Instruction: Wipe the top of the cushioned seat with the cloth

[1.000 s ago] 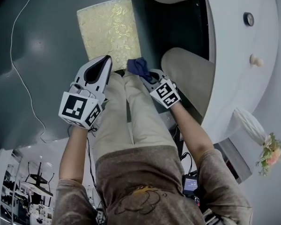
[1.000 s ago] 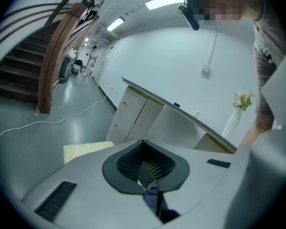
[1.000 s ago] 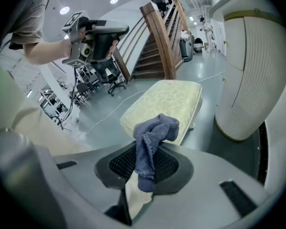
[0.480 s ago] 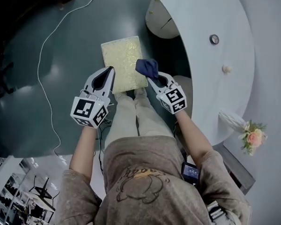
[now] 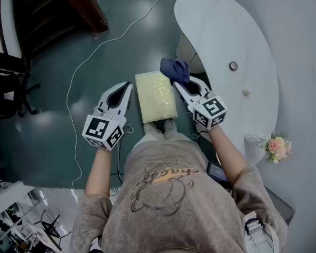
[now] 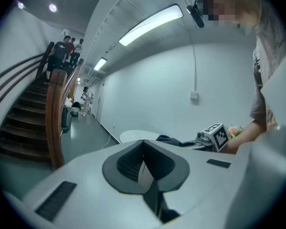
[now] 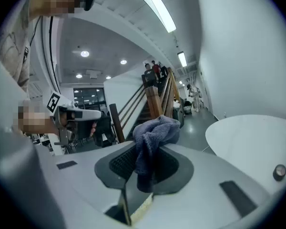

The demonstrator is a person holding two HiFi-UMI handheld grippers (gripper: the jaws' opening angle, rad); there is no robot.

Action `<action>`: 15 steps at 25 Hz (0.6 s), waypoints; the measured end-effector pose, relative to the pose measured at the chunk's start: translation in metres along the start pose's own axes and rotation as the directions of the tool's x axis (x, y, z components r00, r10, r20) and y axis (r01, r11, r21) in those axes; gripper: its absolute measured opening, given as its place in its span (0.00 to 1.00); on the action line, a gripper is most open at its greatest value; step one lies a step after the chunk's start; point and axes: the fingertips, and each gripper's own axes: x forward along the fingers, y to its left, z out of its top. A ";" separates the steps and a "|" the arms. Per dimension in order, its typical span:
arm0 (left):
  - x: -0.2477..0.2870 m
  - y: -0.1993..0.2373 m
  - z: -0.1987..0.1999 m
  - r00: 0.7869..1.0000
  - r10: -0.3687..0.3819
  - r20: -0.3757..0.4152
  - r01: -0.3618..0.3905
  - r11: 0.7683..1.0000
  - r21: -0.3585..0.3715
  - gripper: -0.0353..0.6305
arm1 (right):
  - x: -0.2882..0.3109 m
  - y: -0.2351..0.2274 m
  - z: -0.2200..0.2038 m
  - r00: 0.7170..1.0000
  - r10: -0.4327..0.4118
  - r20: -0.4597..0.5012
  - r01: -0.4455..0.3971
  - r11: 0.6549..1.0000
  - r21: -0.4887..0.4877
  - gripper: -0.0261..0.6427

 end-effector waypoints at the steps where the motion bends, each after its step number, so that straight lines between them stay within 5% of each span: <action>1: -0.007 0.000 0.007 1.000 0.007 0.013 -0.007 1.000 0.003 0.08 | -0.005 0.005 0.013 1.000 0.000 0.019 0.000 1.000 -0.004 0.18; 10: -0.023 -0.004 0.038 0.995 0.018 0.096 -0.026 0.996 0.080 0.08 | -0.044 0.014 0.081 0.984 -0.081 0.160 0.088 0.995 -0.036 0.18; 15: -0.031 0.020 0.030 0.988 0.084 0.129 -0.087 0.996 0.019 0.08 | -0.046 0.016 0.079 0.976 -0.113 0.184 0.121 0.992 -0.035 0.18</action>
